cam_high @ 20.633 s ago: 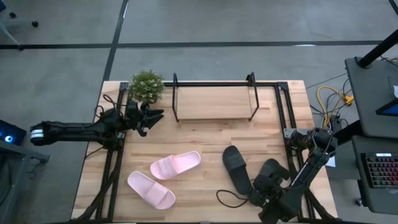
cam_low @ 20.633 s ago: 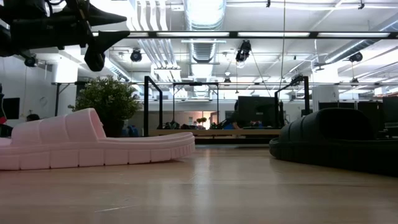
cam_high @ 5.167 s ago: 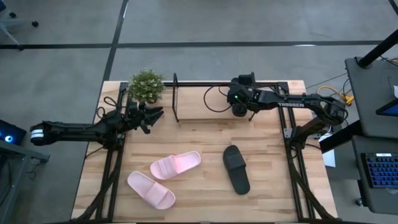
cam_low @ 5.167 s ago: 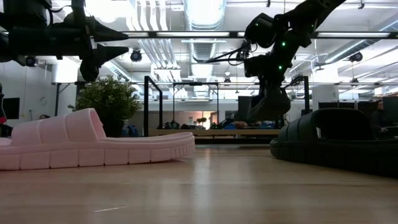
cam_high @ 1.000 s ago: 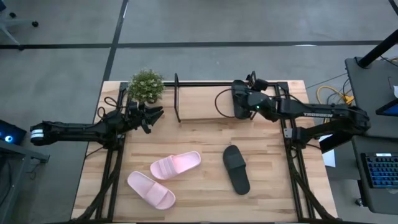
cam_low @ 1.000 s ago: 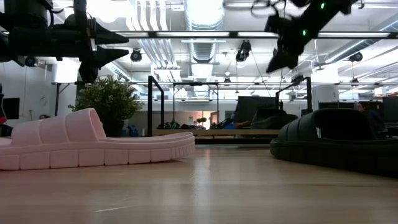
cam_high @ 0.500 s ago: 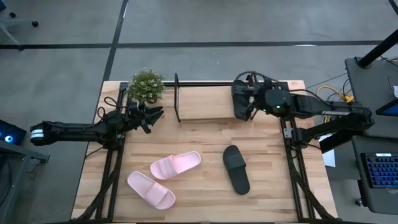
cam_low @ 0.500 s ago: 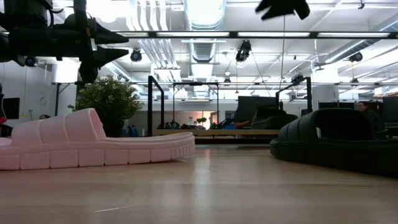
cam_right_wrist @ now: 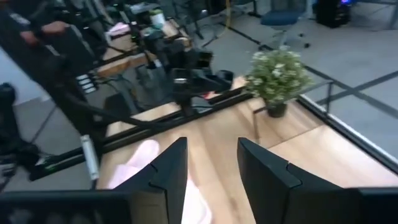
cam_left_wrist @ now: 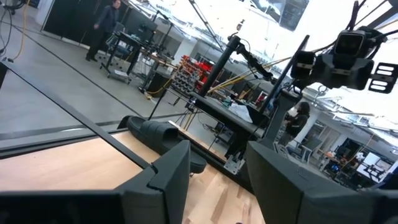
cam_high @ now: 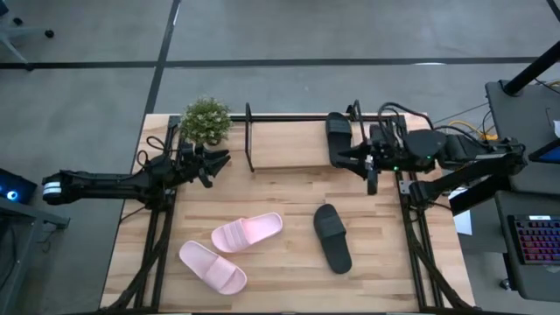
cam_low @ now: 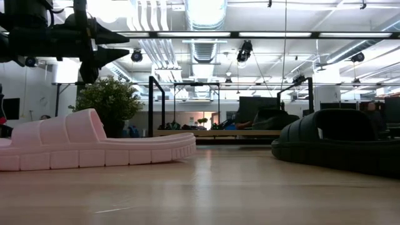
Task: Pick and place slides into the shelf
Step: Put the black slipper on the shelf
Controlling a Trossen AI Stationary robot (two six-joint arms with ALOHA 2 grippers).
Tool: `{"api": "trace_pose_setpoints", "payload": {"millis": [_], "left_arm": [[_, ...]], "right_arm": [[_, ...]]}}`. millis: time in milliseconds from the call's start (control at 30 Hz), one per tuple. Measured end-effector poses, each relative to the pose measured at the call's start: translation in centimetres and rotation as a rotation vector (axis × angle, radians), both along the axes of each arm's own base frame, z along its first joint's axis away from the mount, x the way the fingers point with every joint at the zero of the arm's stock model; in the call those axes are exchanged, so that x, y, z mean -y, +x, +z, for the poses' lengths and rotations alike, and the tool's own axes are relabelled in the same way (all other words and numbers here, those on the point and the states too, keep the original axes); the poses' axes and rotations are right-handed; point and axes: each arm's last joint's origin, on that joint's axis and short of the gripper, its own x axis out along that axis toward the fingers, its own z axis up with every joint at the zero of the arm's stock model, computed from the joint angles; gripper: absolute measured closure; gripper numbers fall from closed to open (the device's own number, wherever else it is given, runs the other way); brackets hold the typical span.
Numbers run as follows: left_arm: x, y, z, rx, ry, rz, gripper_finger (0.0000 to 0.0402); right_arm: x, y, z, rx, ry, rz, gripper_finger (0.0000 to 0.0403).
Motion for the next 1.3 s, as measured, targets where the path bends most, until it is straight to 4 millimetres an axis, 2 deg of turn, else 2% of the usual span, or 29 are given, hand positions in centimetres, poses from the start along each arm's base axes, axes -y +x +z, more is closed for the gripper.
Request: {"api": "trace_pose_setpoints", "payload": {"millis": [167, 333, 1300], "left_arm": [[0.0, 0.0, 0.0, 0.0, 0.002, -0.009, 0.0258], [0.1, 0.0, 0.0, -0.001, 0.003, -0.019, 0.0258], [0.1, 0.0, 0.0, -0.002, 0.004, -0.022, 0.0258]], "right_arm": [[-1.7, -0.4, 0.2, 0.002, 0.047, 0.145, 0.028], [-2.7, -1.0, 0.1, -0.023, 0.184, 0.245, 0.0278], [-6.8, -3.3, -1.8, -0.271, 0.538, 0.317, 0.0286]]}}
